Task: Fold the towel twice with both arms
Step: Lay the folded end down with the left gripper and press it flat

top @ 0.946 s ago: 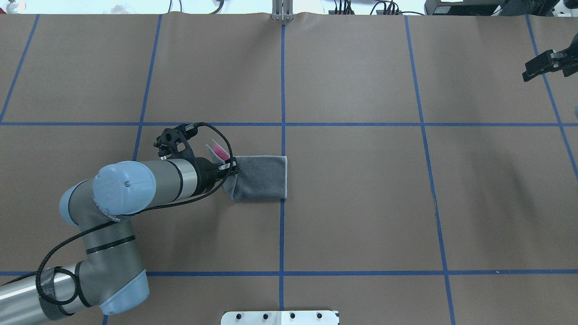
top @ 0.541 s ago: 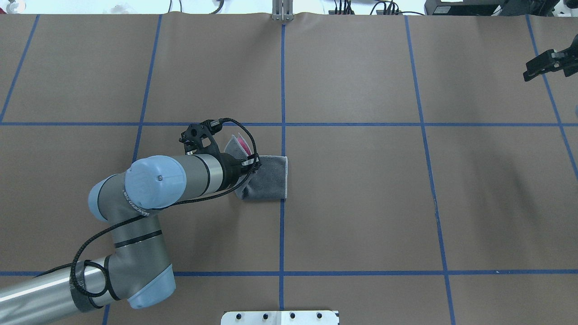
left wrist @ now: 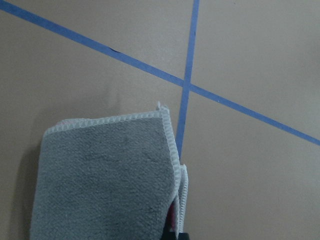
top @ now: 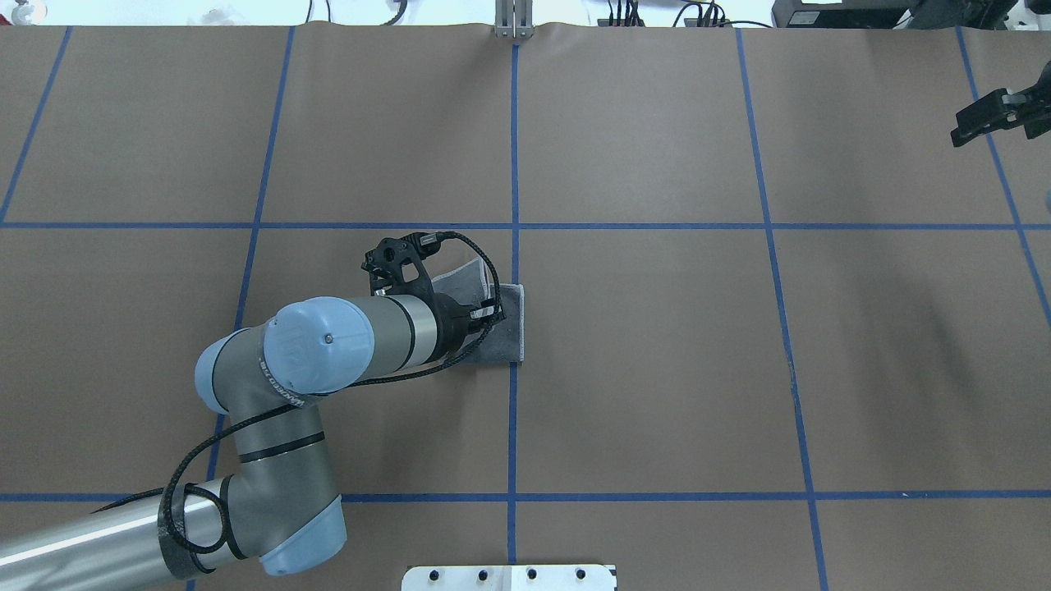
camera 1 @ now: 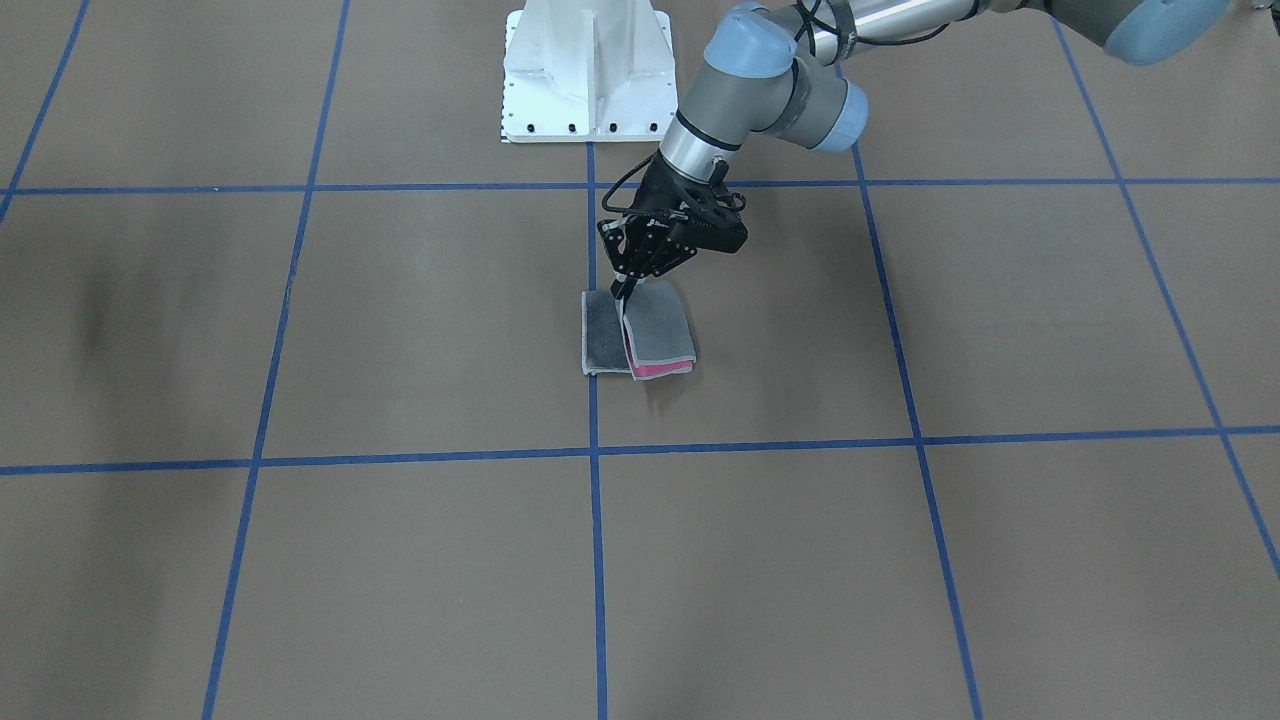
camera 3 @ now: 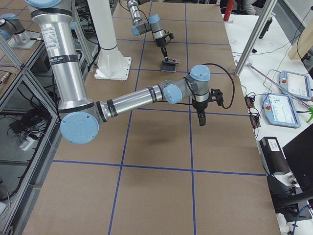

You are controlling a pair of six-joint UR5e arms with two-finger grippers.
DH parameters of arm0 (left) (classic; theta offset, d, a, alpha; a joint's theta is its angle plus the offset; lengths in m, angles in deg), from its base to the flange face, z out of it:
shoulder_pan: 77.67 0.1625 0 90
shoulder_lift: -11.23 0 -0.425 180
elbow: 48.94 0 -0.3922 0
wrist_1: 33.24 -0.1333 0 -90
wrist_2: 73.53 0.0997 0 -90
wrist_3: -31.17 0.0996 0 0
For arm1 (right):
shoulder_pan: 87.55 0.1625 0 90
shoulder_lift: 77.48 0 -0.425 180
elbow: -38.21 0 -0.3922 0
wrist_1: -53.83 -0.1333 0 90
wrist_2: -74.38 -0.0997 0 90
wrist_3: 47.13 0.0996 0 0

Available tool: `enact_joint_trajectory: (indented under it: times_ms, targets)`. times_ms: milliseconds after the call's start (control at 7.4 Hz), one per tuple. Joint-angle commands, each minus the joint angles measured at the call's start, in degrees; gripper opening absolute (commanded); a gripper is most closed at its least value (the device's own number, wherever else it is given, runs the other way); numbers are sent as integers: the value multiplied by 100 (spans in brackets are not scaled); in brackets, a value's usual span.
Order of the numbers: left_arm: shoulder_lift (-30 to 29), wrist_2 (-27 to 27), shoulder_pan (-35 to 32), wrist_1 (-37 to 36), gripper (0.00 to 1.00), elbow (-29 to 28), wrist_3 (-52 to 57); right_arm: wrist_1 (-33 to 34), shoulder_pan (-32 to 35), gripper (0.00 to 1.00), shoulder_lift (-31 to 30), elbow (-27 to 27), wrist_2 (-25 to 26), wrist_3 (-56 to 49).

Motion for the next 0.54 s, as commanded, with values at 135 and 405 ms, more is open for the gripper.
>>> enact_joint_trajectory:
  times_ms: [135, 405]
  targets:
    - [-41, 35, 74, 1, 0, -18, 364, -1, 0, 100, 2, 0, 0, 6]
    - [-172, 44, 144, 1, 0, -157, 385, -1, 0, 100, 11, 0, 0, 6]
